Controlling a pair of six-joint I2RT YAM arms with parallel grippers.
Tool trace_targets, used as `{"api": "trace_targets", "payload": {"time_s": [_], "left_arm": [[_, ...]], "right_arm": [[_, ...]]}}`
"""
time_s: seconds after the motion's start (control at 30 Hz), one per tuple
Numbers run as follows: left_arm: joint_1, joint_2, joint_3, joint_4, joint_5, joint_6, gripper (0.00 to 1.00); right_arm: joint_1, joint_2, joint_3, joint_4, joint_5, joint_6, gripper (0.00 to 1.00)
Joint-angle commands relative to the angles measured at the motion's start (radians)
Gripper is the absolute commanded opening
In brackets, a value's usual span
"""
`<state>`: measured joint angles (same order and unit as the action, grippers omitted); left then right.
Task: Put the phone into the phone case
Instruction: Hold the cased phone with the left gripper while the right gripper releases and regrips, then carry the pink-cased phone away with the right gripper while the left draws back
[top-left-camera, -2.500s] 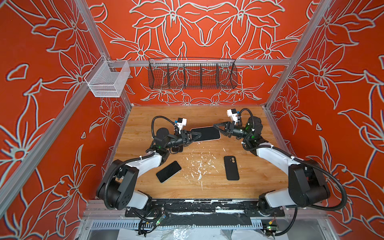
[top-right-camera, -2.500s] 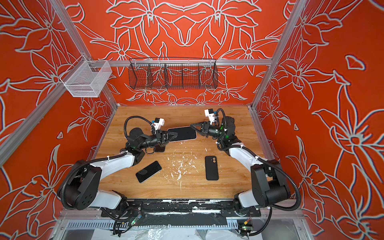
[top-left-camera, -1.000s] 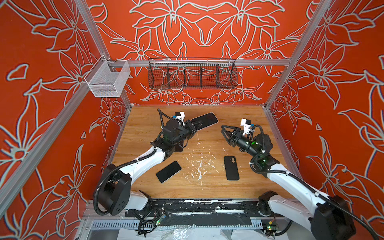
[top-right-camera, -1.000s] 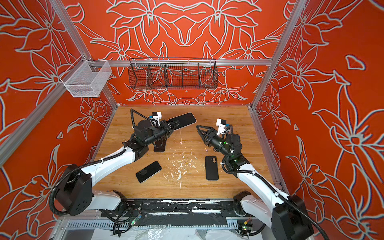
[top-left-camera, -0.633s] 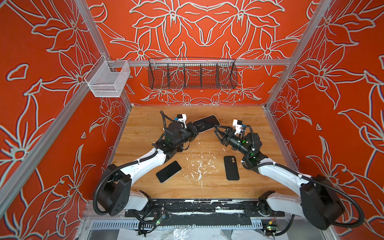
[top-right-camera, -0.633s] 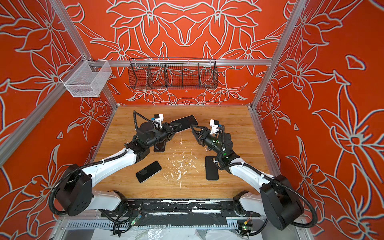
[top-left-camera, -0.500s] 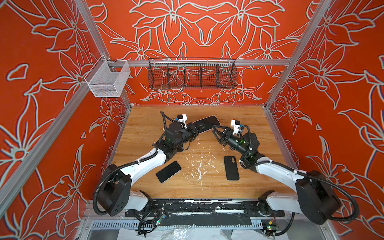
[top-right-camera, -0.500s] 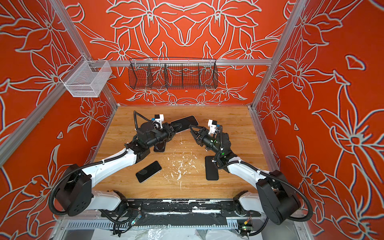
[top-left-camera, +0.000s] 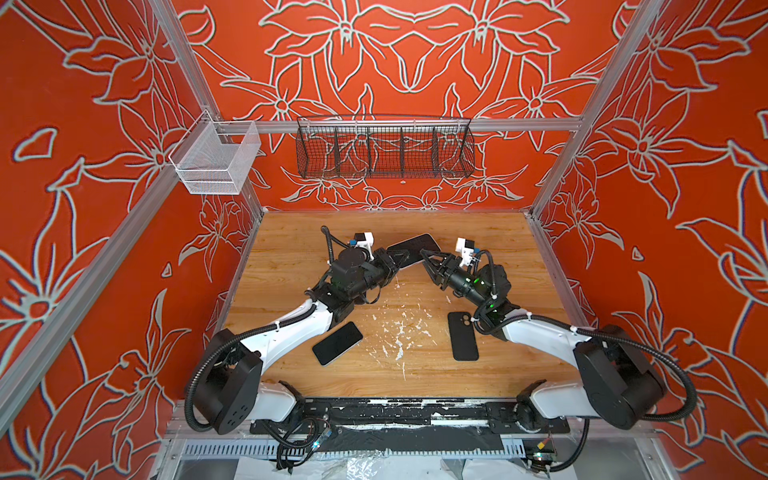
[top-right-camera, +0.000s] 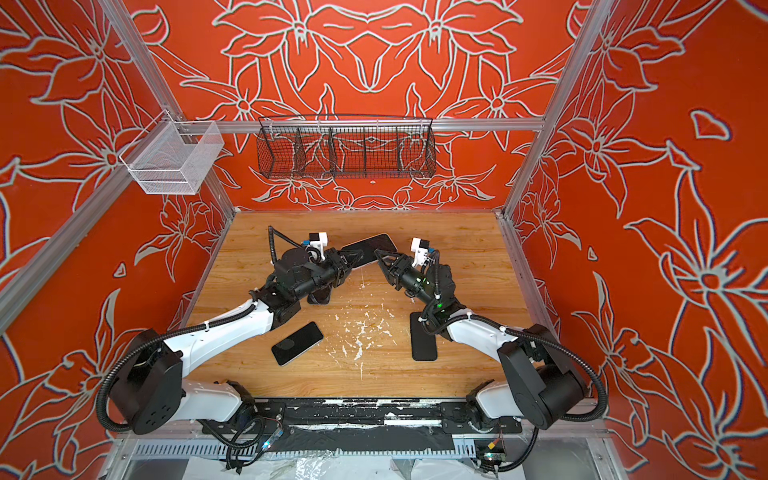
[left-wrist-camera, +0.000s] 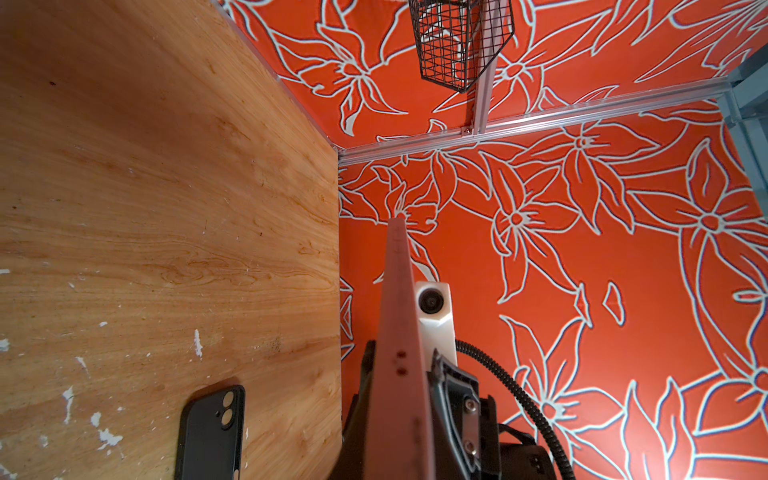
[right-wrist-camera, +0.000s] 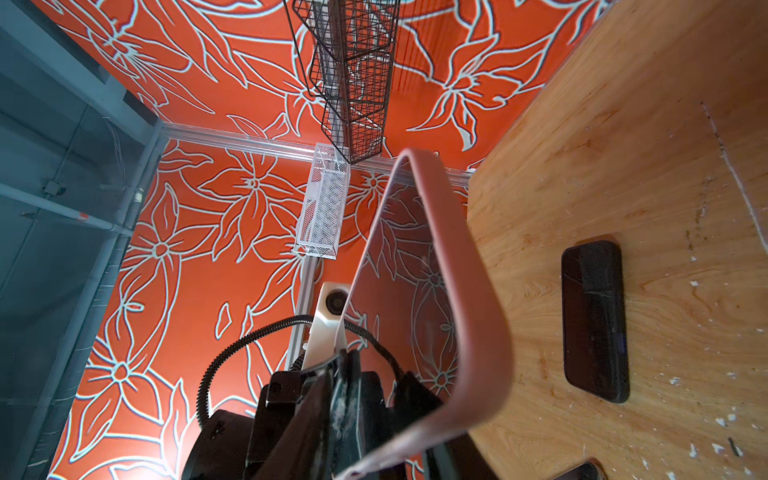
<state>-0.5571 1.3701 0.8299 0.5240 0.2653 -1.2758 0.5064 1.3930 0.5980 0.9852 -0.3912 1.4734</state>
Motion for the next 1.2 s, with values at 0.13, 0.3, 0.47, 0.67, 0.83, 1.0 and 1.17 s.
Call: {"api": "trace_targets", "payload": {"time_s": [0.13, 0.3, 0.47, 0.67, 0.83, 1.0, 1.17], "left_arm": [[-0.006, -0.03, -0.007, 0.09, 0.026, -0.025, 0.0], [-0.006, -0.015, -0.011, 0.115, 0.047, -0.043, 0.0], [-0.006, -0.011, -0.013, 0.125, 0.058, -0.04, 0.0], [0.004, -0.055, -0.013, 0.055, 0.043, 0.042, 0.38], [0.069, -0.148, -0.036, -0.108, 0.021, 0.158, 0.6], [0.179, -0.33, -0.095, -0.313, 0.003, 0.291, 0.67], [0.207, -0.536, -0.065, -0.659, -0.11, 0.567, 0.87]], "right_arm": [[0.006, 0.052, 0.068, 0.092, 0.024, 0.015, 0.23], [0.003, 0.065, 0.076, 0.095, 0.026, 0.006, 0.12], [0.0, 0.059, 0.069, 0.085, 0.03, -0.014, 0.03], [-0.022, -0.015, 0.061, -0.023, 0.035, -0.076, 0.0], [-0.063, -0.135, 0.098, -0.274, -0.011, -0.183, 0.0], [-0.11, -0.259, 0.225, -0.713, -0.08, -0.413, 0.0], [-0.179, -0.252, 0.399, -1.053, -0.236, -0.638, 0.0]]}}
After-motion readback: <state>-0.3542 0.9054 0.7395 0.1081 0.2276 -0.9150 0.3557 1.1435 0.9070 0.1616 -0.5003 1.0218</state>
